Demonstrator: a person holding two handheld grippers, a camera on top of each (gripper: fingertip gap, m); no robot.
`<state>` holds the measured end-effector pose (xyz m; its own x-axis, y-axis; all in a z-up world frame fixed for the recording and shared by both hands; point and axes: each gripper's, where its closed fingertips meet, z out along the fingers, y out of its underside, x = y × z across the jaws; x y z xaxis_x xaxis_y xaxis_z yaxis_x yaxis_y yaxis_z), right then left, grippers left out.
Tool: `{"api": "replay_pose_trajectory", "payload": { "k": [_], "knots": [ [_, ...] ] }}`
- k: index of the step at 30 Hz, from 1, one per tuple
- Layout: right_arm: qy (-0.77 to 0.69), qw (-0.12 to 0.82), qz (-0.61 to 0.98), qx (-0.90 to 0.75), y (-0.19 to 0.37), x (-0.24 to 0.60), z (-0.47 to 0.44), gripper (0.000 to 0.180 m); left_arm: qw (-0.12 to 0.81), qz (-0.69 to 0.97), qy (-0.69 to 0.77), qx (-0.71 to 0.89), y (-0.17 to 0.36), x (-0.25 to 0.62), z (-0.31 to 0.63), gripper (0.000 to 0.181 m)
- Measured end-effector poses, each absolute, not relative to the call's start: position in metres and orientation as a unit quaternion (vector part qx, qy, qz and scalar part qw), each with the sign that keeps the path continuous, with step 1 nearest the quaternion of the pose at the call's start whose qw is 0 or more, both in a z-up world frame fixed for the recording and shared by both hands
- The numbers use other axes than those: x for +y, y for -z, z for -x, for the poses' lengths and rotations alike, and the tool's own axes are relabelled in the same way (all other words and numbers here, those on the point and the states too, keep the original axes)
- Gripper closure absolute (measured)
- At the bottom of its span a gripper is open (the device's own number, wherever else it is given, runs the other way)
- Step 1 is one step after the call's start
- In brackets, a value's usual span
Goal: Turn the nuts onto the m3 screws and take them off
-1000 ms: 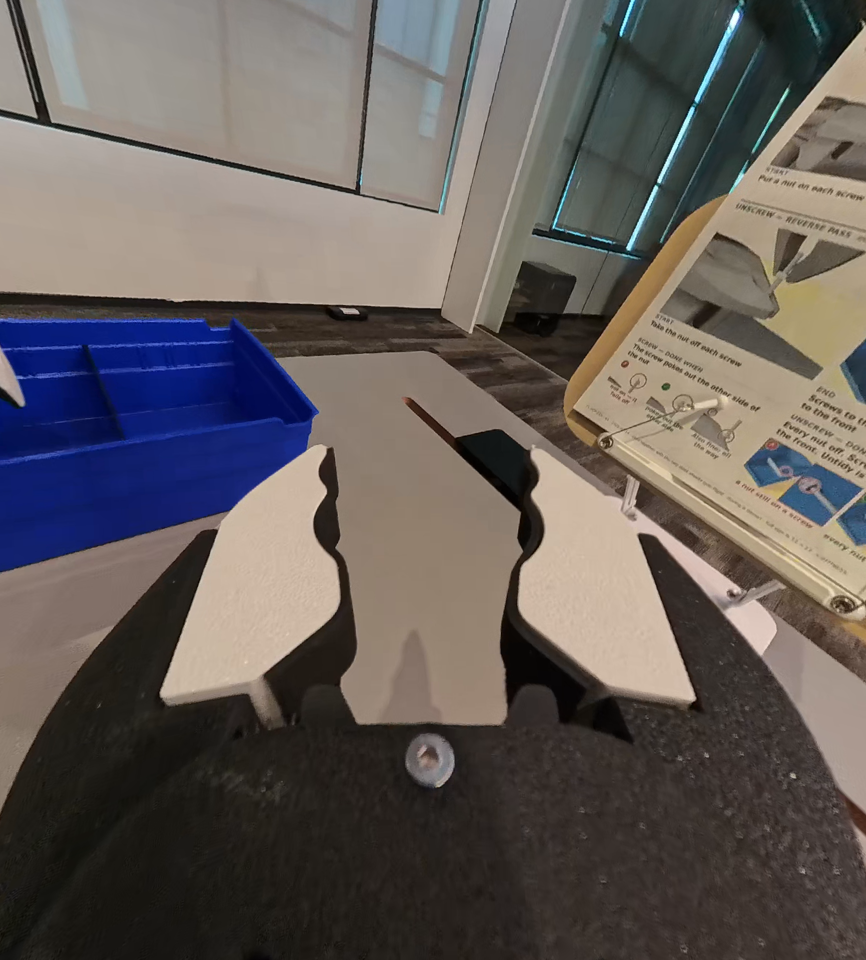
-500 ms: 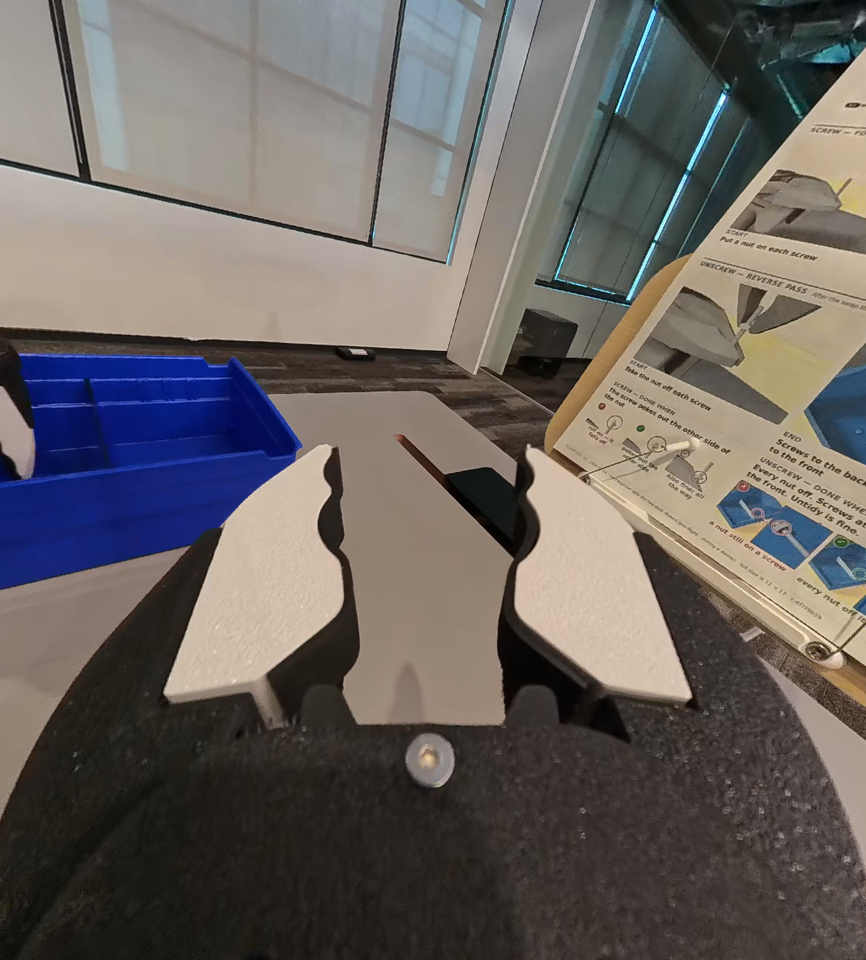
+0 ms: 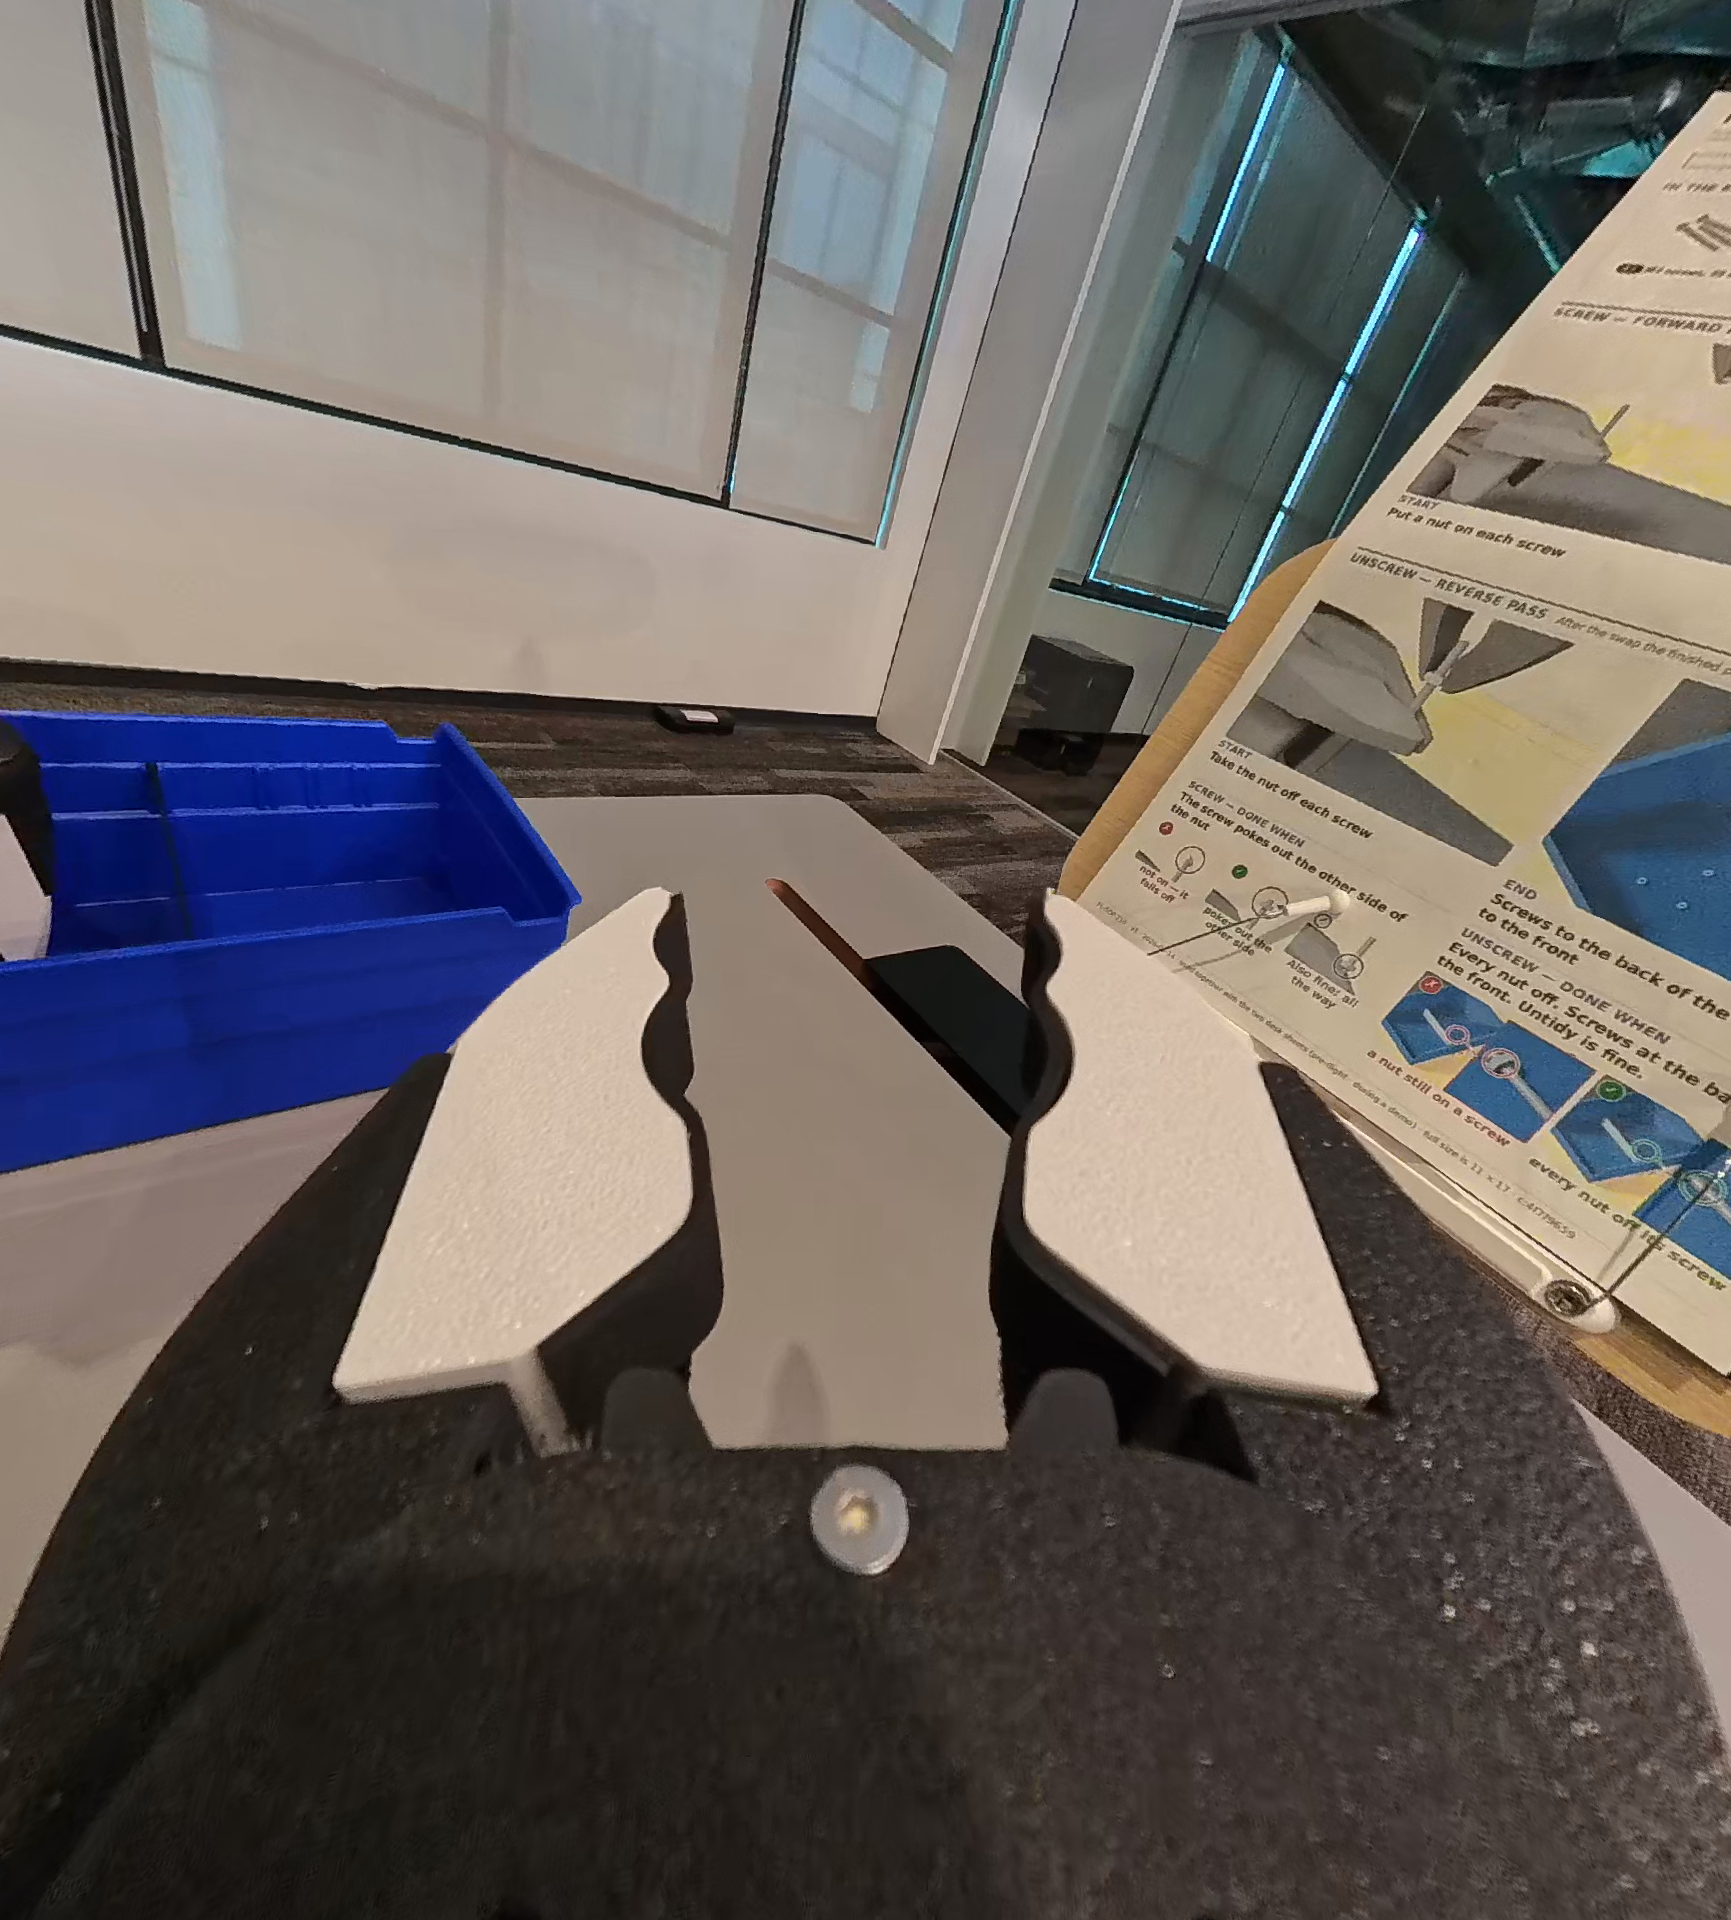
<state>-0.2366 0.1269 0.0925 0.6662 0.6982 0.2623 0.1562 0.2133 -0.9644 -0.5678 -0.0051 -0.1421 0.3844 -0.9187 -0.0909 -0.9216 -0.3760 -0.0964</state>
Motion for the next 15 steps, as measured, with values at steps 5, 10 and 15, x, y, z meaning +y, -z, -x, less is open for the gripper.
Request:
{"api": "replay_pose_trajectory", "payload": {
  "k": [5, 10, 15],
  "knots": [
    [-0.188, 0.694, 0.594, -0.361, -0.0938, 0.1271, 0.2356, 0.119, 0.07, 0.829, -0.011, 0.554, 0.1432, -0.003, 0.5677, 0.161],
    [-0.183, 0.696, 0.593, -0.362, -0.0952, 0.1273, 0.2344, 0.119, 0.068, 0.831, -0.004, 0.552, 0.1442, -0.0025, 0.5674, 0.163],
    [-0.181, 0.697, 0.594, -0.358, -0.0956, 0.1282, 0.2324, 0.119, 0.066, 0.836, 0.01, 0.545, 0.1445, -0.0015, 0.5671, 0.163]
  ]
}}
